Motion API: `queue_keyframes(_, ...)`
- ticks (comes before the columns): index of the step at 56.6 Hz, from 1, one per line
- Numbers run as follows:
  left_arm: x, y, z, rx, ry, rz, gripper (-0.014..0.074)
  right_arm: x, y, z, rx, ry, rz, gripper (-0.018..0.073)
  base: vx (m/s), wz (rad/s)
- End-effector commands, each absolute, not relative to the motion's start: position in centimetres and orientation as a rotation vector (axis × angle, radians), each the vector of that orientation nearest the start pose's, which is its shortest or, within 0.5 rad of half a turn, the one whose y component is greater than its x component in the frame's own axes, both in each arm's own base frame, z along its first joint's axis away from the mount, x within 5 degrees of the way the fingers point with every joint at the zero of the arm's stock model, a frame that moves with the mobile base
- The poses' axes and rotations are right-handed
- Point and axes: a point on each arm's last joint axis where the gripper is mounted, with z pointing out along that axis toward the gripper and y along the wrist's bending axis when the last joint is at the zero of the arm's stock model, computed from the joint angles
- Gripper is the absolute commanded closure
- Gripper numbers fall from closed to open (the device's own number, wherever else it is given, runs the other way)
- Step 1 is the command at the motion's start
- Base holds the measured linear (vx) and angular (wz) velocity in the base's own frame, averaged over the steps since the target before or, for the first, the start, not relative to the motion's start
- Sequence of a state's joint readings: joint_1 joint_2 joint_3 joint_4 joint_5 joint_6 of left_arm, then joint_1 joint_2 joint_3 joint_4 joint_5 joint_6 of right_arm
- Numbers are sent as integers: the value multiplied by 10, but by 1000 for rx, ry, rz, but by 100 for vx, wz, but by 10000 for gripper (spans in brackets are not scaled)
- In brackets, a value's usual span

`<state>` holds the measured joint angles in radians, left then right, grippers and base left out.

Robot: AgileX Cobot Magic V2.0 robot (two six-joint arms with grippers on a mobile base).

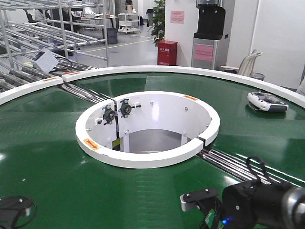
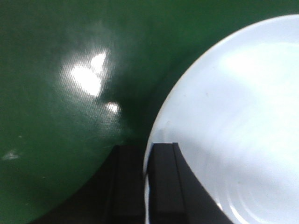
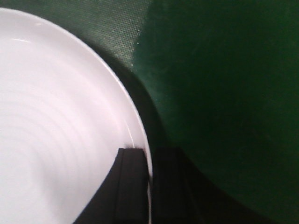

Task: Grab plate from conveyor and place on tray
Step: 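Close the right gripper on the pink plate's rim and lift both, then hold both plates raised while the base drives to the steel table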

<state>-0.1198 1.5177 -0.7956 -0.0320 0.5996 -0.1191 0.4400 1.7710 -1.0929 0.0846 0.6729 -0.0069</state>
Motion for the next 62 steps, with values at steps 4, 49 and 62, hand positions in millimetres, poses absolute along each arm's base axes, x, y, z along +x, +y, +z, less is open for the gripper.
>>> queue_keyframes(4, 260, -34, 240, -46, 2580, -134, 603, 299, 144, 250, -539, 2570, 198, 571, 0, 0)
queue_keyframes(49, 126, -30, 383, 39, 1870, -365, 602, 127, 44, 420, -274, 2034, 159, 570, 0, 0)
queue_keyframes(62, 124, -31, 382, 53, 1877, -384, 602, 116, 37, 410, -232, 2030, 159, 568, 0, 0)
